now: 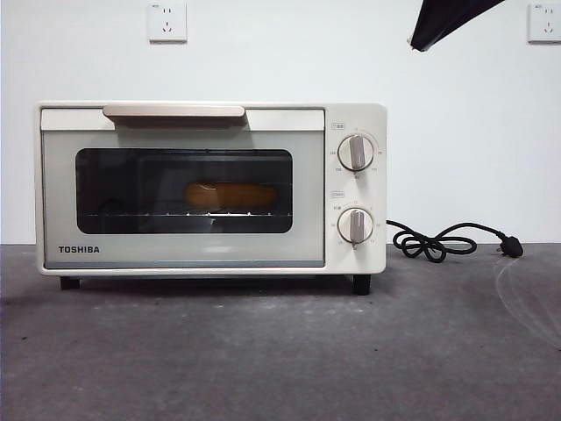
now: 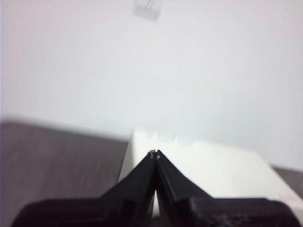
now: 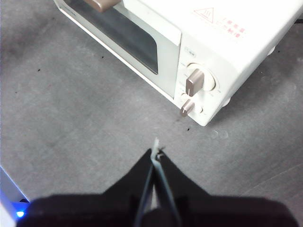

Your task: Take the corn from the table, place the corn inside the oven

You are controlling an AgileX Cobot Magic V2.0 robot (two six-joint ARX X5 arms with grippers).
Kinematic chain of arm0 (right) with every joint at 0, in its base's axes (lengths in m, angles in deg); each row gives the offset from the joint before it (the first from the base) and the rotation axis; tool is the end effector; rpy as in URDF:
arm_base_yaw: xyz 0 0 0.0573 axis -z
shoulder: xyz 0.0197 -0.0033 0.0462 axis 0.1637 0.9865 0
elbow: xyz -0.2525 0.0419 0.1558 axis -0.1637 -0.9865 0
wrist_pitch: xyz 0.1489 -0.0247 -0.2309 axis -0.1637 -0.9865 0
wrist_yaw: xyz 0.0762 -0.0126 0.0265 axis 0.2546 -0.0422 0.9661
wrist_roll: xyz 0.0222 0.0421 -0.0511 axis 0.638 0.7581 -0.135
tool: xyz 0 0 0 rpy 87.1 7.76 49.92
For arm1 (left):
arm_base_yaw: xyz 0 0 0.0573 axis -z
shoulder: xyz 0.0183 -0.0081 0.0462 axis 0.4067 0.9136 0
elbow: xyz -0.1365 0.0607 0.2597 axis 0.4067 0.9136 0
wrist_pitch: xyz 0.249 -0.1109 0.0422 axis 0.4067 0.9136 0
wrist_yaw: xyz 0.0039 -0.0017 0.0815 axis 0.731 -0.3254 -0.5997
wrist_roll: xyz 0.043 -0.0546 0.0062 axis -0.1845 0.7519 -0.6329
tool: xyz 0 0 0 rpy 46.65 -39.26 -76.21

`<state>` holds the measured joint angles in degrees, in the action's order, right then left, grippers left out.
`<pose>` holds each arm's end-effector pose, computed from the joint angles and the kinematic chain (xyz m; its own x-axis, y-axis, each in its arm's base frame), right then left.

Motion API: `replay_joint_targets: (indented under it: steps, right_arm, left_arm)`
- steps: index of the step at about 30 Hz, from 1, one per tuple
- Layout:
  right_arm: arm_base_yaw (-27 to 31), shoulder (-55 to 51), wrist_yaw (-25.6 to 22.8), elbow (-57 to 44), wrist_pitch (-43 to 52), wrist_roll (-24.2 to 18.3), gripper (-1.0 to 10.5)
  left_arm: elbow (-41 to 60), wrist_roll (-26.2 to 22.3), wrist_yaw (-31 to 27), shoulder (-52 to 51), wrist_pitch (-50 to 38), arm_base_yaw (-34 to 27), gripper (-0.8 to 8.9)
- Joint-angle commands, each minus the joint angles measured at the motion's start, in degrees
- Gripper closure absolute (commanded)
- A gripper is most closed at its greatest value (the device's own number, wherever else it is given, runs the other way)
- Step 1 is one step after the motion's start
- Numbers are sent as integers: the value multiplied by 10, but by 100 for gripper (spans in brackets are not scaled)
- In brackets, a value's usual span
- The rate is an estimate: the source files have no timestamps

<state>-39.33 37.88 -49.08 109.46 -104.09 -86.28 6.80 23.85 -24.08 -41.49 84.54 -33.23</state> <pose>0.2224 0.1379 0.3654 0.4968 0.4739 -0.7270 -0.7075 0.7063 -0.0231 0.0565 -0.0035 0.3957 0.9954 -0.0773 0.0559 0.0895 0.9589 -0.2693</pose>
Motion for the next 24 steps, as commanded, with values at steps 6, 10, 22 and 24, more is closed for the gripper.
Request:
replay_joint_targets:
  steps: [6,10,22,24]
  right_arm:
    - [0,3,0,1,3,-2,958]
    - [0,3,0,1,3,-2,958]
    - [0,3,0,1,3,-2,958]
    - [0,3,0,1,3,-2,958]
  left_arm:
    - [170,-32,-3,-63,-154,23,817]
    - [229,-92,-2,-77,-163,36,817]
    - [407,-196,-2,-163,-179,67,817]
    - [428,-194,-2,-174,-179,67,816]
